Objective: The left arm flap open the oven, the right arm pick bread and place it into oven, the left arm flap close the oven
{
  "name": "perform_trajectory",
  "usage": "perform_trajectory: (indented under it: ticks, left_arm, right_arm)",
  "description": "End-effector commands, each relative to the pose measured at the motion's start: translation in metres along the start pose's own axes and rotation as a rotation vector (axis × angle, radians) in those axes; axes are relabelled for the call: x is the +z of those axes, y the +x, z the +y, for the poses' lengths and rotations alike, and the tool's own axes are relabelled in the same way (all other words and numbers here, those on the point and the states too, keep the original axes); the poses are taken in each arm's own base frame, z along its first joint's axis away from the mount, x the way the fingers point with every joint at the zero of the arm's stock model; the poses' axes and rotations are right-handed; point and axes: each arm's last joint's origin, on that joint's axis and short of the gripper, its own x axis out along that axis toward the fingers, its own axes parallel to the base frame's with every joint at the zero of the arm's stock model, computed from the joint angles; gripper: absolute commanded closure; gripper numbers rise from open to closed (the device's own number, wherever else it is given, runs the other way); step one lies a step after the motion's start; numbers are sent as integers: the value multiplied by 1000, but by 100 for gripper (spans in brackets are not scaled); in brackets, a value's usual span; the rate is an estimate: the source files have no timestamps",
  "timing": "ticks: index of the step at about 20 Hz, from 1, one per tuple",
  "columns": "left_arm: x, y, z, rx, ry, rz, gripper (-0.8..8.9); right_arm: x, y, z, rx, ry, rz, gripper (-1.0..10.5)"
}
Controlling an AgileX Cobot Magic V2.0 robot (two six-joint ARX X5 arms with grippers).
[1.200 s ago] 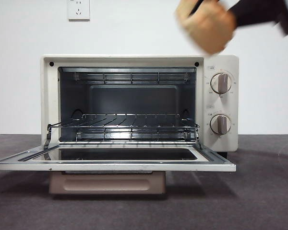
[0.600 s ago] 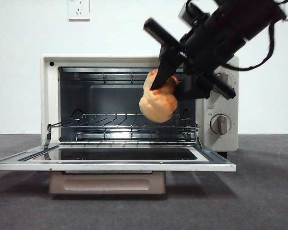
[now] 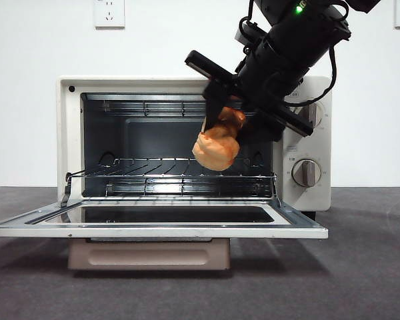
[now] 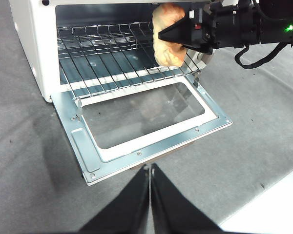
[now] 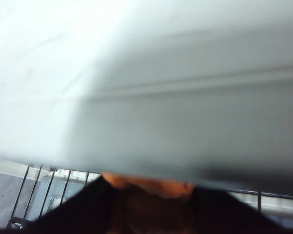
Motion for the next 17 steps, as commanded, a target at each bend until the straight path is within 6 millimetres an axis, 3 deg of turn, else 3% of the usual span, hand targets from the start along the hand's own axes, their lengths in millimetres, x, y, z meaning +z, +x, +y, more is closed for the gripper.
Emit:
perform_trajectory:
  ticks: [1, 4, 8, 14, 17]
  left_arm:
    - [4, -3, -1, -10, -1, -23, 806]
    - [4, -3, -1, -9, -7, -24, 806]
    - [2, 1, 0, 31, -123, 17, 807]
    - [5, 28, -6, 88, -187, 184, 807]
    - [10, 43, -10, -34, -208, 269, 807]
  right_arm:
    - [1, 4, 4, 7, 7, -6, 573]
    - [0, 4, 4, 12, 6, 2, 504]
    - [3, -8, 6, 5, -23, 21, 502]
    - [8, -72, 24, 35, -244, 69, 503]
    - [10, -112, 28, 96, -334, 100, 502]
